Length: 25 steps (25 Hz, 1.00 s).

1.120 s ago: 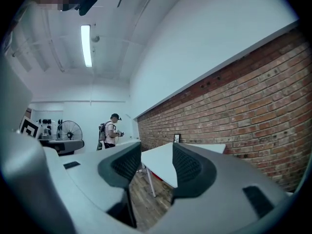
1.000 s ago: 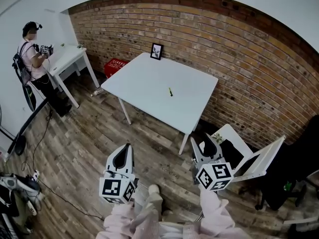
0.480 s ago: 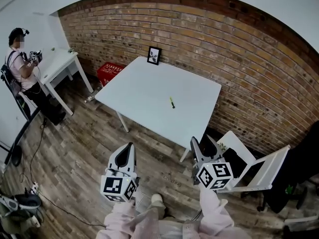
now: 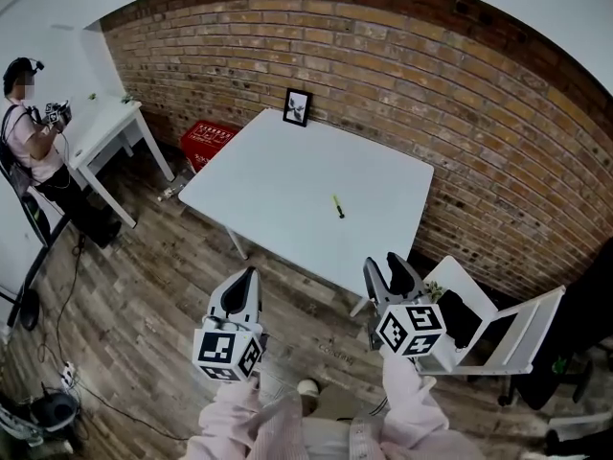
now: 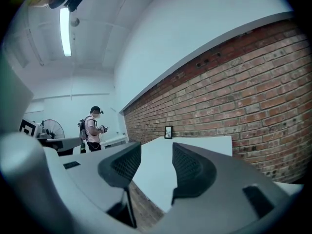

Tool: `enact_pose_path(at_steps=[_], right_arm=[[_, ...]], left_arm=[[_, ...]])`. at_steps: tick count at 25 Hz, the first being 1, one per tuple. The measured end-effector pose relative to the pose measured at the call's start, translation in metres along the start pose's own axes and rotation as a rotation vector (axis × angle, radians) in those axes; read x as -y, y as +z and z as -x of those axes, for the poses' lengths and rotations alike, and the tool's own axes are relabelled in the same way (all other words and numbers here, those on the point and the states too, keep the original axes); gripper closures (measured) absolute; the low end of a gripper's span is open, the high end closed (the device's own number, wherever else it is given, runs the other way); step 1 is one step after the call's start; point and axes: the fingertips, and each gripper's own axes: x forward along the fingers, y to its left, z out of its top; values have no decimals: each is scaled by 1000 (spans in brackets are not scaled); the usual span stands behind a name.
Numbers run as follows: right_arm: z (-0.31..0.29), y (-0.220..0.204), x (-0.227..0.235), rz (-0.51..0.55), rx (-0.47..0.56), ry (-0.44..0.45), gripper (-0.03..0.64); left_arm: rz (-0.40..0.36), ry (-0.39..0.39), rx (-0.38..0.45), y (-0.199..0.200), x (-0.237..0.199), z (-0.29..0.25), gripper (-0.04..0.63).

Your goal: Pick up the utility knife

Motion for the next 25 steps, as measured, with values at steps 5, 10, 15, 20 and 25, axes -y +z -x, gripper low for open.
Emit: enact_pose_path(at_steps=[5,10,15,20,25], right_arm=[[-17,-5,3,-6,-30,-6,434],[-41,-4,9,-3,-52,-9,434],[-71,-8,18,-6,-61,-9,434],[-107,-11,29,-11,-84,-5,434],[-144,-16,46,-3,-141,-11,434]], left_arm=[[6,-31,-24,-10,-6,-18,600],[26,-34,-48,-17,-16,-39,600],[36,-24,-48,-21,-33,-63,600],[47,-31,-65,-25,-44,-100,600],[70,-64,-86,-27,-50,-146,600]])
